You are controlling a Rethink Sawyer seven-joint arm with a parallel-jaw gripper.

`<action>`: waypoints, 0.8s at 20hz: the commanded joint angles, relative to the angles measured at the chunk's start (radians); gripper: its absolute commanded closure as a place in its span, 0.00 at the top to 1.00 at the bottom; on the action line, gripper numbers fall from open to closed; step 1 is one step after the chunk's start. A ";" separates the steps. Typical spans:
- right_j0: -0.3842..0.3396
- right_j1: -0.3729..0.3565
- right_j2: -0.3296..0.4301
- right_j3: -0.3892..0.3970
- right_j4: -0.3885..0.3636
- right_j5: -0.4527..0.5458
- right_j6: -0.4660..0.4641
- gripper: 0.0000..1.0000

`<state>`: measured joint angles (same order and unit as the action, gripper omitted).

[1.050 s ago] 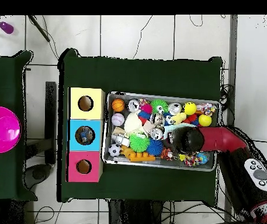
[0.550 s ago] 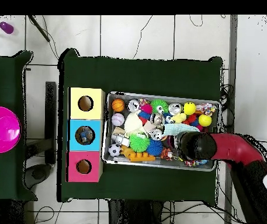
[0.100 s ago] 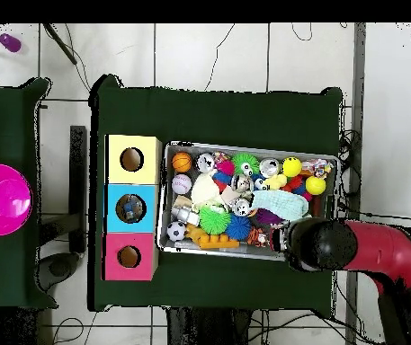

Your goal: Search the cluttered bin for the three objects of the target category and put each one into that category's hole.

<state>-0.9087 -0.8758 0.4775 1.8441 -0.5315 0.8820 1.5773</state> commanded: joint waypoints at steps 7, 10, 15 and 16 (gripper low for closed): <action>-0.043 0.210 0.153 -0.073 -0.099 -0.192 -0.261 1.00; -0.062 0.253 0.192 -0.096 -0.120 -0.247 -0.268 1.00; -0.093 0.310 0.249 -0.126 -0.162 -0.318 -0.274 1.00; -0.097 0.321 0.257 -0.135 -0.170 -0.322 -0.277 1.00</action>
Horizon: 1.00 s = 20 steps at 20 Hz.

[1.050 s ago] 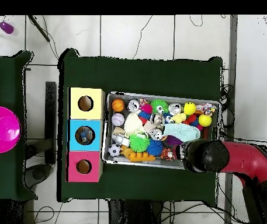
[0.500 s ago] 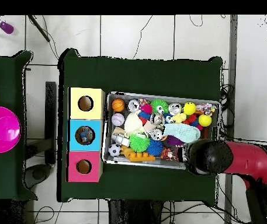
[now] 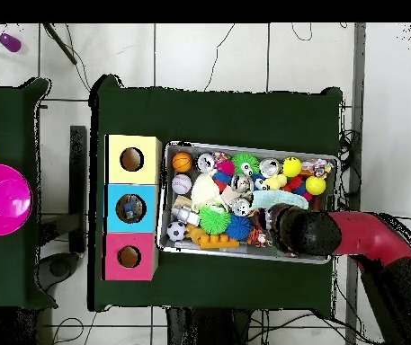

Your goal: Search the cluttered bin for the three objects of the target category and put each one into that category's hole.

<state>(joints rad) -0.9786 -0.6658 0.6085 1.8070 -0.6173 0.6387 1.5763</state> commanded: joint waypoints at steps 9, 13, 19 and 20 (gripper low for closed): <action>-0.041 0.178 0.169 -0.173 -0.115 -0.029 -0.302 1.00; -0.047 0.187 0.183 -0.189 -0.124 -0.012 -0.310 1.00; -0.063 0.192 0.209 -0.199 -0.129 0.012 -0.331 1.00; -0.064 0.194 0.211 -0.201 -0.130 0.016 -0.333 1.00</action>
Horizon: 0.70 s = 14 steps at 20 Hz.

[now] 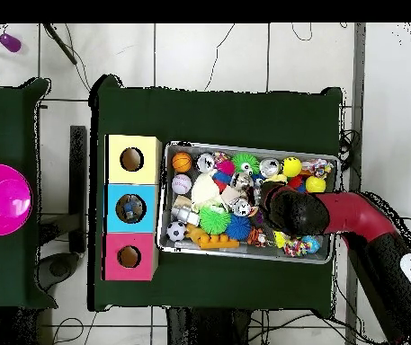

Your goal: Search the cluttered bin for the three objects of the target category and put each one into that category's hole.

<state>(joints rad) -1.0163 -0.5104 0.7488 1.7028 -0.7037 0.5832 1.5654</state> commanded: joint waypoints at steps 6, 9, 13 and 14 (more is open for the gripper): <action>-0.025 0.029 0.084 -0.103 -0.047 0.095 -0.328 1.00; -0.018 0.025 0.090 -0.115 -0.044 0.114 -0.332 1.00; -0.019 0.023 0.092 -0.123 -0.046 0.129 -0.346 1.00; -0.019 0.023 0.093 -0.125 -0.047 0.131 -0.347 1.00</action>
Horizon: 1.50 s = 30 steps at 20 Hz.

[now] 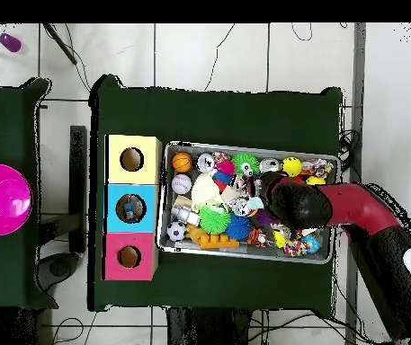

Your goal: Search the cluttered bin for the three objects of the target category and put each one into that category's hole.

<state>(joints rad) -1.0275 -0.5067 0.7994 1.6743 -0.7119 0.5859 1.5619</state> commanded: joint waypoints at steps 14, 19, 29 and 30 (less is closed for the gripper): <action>-0.079 0.017 0.066 -0.110 -0.164 0.096 -0.551 1.00; -0.093 0.024 0.070 -0.107 -0.190 0.067 -0.596 1.00; -0.150 0.075 0.107 -0.071 -0.244 -0.043 -0.643 1.00; -0.156 0.081 0.113 -0.069 -0.248 -0.047 -0.652 1.00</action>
<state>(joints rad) -1.1518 -0.4960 0.8562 1.6275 -0.8819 0.5941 1.2524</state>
